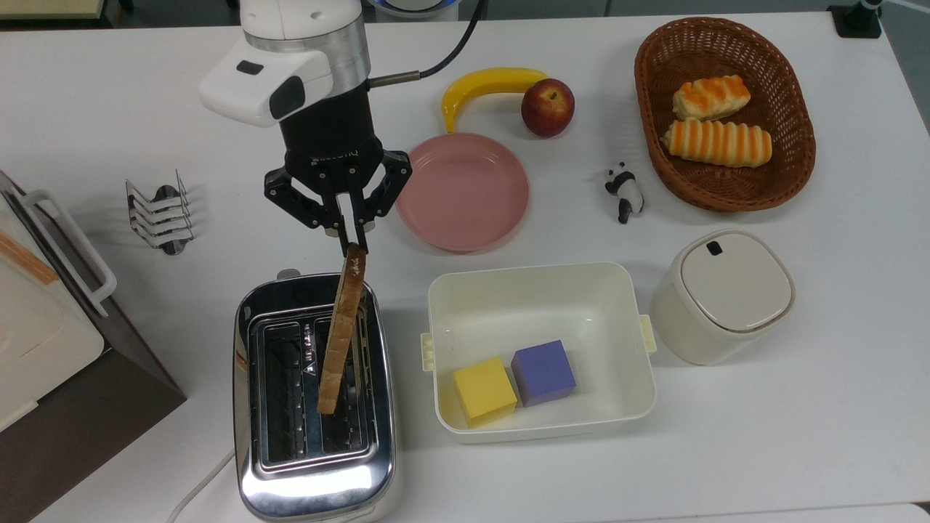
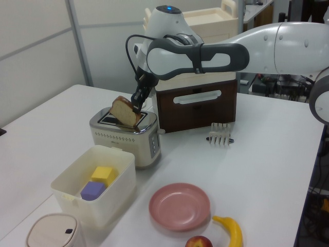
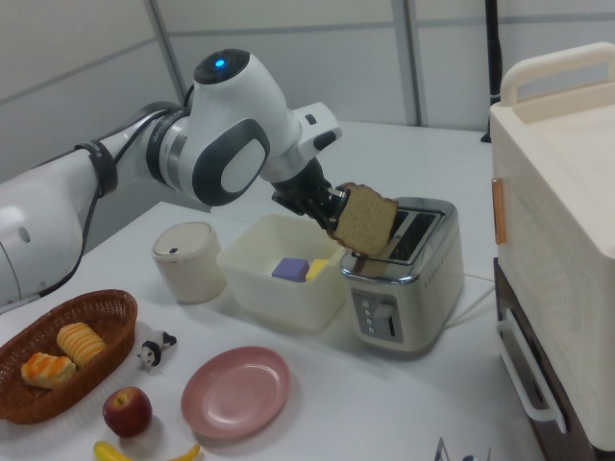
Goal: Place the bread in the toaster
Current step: 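Position the held bread slice above a toaster slot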
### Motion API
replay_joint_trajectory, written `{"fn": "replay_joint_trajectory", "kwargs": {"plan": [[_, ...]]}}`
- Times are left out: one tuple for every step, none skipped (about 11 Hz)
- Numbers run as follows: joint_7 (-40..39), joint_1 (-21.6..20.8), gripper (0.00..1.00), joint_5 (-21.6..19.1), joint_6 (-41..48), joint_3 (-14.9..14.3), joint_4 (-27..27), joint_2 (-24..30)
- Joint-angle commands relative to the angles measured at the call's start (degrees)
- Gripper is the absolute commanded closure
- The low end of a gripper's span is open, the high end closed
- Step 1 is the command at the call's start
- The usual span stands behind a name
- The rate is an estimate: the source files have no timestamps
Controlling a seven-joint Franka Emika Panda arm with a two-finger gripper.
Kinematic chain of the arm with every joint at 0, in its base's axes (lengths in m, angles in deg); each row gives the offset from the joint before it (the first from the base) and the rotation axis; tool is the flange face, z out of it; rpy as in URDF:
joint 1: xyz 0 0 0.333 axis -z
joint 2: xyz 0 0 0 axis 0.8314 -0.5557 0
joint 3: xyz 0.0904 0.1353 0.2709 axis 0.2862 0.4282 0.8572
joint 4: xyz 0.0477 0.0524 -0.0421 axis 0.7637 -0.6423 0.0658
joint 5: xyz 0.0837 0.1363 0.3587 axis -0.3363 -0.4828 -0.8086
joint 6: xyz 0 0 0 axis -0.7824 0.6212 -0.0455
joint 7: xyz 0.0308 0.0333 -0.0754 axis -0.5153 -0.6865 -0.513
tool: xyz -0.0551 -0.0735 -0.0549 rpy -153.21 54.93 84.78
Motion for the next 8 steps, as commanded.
{"fn": "replay_joint_trajectory", "kwargs": {"plan": [[-1.53,-0.20,0.62,-1.11,1.19,-0.69,-1.34,1.69],[-1.53,-0.20,0.49,-1.11,1.19,-0.69,-1.34,1.69],[-1.53,-0.20,0.46,-1.11,1.19,-0.69,-1.34,1.69],[-1.44,-0.20,0.46,-1.11,1.19,-0.69,-1.34,1.69],[-1.44,-0.20,0.46,-1.11,1.19,-0.78,-1.34,1.69],[-1.36,-0.11,0.46,-1.11,1.19,-0.78,-1.34,1.78],[-1.27,-0.20,0.46,-1.20,1.11,-0.78,-1.34,1.69],[-0.83,-0.37,0.46,-1.11,0.93,-0.69,-1.42,1.43]]}}
